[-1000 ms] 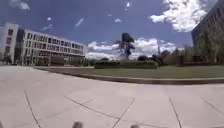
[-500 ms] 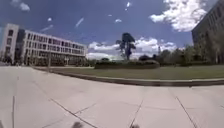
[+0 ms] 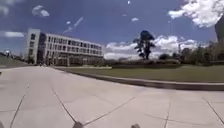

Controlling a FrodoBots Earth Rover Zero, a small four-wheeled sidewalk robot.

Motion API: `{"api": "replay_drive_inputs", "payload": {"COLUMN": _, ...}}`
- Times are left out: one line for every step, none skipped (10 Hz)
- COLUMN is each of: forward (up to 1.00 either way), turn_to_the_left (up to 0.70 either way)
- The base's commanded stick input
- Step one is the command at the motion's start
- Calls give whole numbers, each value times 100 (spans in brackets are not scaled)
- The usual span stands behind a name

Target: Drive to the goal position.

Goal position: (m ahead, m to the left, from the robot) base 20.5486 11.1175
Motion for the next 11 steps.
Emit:
{"api": "replay_drive_inputs", "payload": {"forward": 70, "turn_to_the_left": 2}}
{"api": "replay_drive_inputs", "payload": {"forward": 70, "turn_to_the_left": 0}}
{"api": "replay_drive_inputs", "payload": {"forward": 70, "turn_to_the_left": 0}}
{"api": "replay_drive_inputs", "payload": {"forward": 70, "turn_to_the_left": 0}}
{"api": "replay_drive_inputs", "payload": {"forward": 70, "turn_to_the_left": 0}}
{"api": "replay_drive_inputs", "payload": {"forward": 70, "turn_to_the_left": 0}}
{"api": "replay_drive_inputs", "payload": {"forward": 70, "turn_to_the_left": 0}}
{"api": "replay_drive_inputs", "payload": {"forward": 70, "turn_to_the_left": 0}}
{"api": "replay_drive_inputs", "payload": {"forward": 70, "turn_to_the_left": 0}}
{"api": "replay_drive_inputs", "payload": {"forward": 70, "turn_to_the_left": 15}}
{"api": "replay_drive_inputs", "payload": {"forward": 70, "turn_to_the_left": 25}}
